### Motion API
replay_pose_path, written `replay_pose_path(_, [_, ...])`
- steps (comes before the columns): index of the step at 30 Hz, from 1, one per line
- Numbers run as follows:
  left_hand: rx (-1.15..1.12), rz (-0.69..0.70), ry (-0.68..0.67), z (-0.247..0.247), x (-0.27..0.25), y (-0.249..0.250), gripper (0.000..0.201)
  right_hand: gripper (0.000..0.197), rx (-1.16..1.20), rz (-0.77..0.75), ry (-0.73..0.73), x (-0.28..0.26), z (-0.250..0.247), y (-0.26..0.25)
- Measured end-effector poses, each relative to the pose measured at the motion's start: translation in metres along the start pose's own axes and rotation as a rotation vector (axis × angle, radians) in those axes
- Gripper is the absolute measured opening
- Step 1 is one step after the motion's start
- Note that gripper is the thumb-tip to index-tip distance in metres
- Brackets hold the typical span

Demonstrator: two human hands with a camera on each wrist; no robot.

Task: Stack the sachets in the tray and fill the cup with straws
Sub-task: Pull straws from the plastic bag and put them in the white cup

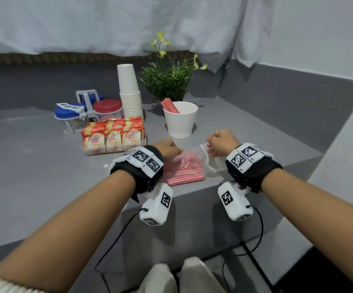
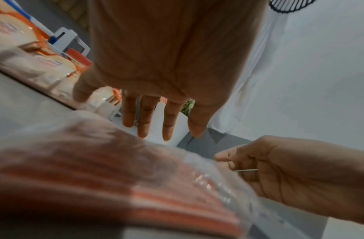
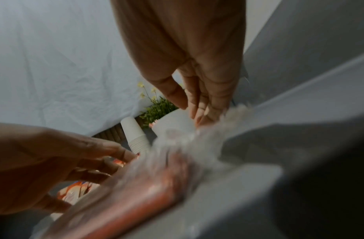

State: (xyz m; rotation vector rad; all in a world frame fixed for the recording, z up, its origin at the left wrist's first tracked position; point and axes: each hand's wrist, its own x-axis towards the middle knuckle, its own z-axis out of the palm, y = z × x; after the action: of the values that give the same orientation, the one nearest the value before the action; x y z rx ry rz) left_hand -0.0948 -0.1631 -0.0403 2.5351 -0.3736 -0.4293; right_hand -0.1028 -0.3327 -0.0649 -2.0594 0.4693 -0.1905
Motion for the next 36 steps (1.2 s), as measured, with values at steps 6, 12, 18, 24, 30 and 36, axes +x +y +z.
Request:
replay_pose_path(6, [0.216, -0.037, 0.028, 0.026, -0.013, -0.017, 0.047, 0.021, -0.056, 0.061, -0.009, -0.015, 0.018, 0.027])
replay_pose_path(12, [0.213, 0.029, 0.106, 0.038, -0.019, -0.026, 0.049, 0.033, 0.045, 0.077, -0.127, -0.021, 0.018, 0.027])
replay_pose_path(18, [0.255, 0.041, 0.143, 0.040, -0.020, -0.029, 0.049, 0.037, 0.313, 0.031, -0.220, -0.036, 0.015, 0.022])
replay_pose_path(24, [0.261, 0.032, 0.151, 0.041, -0.019, -0.031, 0.047, 0.048, 0.442, 0.013, -0.350, -0.043, 0.009, 0.022])
replay_pose_path(30, [0.279, 0.021, 0.203, 0.046, -0.020, -0.030, 0.045, 0.040, 0.418, 0.027, -0.449, -0.042, 0.009, 0.020])
replay_pose_path(36, [0.280, 0.021, 0.214, 0.047, -0.021, -0.033, 0.045, 0.029, 0.450, -0.075, -0.239, -0.047, 0.022, 0.023])
